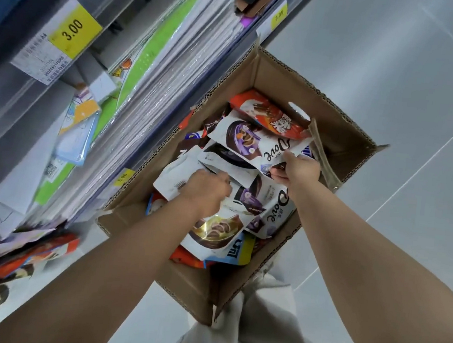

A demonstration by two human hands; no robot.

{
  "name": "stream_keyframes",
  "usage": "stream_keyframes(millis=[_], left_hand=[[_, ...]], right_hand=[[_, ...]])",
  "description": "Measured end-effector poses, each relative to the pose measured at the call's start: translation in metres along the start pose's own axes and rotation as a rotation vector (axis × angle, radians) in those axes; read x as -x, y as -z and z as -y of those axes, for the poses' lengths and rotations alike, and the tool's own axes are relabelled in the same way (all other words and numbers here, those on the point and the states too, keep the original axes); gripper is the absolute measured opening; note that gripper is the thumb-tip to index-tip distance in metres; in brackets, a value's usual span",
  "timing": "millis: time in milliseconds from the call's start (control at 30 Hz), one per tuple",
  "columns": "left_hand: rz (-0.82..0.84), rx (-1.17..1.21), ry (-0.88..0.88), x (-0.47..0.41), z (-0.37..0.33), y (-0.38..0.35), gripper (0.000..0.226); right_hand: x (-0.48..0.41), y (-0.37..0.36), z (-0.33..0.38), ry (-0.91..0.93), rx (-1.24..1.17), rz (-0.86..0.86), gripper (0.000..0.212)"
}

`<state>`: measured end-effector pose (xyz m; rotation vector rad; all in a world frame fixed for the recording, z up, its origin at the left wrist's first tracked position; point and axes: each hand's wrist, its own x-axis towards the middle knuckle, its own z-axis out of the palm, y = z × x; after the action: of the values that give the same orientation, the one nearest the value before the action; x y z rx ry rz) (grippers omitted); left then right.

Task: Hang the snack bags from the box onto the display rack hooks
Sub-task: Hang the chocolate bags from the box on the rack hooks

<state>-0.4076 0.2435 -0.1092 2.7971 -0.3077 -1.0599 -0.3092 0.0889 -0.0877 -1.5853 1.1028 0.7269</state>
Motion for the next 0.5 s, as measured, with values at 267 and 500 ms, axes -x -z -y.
stream_keyframes(millis=[267,500], left_hand=[[0.079,-0.261,-0.056,0.035,-0.035,0.030,0.032],[0.125,-0.219,0.059,0.131,-0.027,0.082,0.025]], right_hand=[[0.052,0.020,0.017,0.245,0.283,-0.019,0.035],[0.145,0.041,0.047,0.510,0.750,0.036,0.026]])
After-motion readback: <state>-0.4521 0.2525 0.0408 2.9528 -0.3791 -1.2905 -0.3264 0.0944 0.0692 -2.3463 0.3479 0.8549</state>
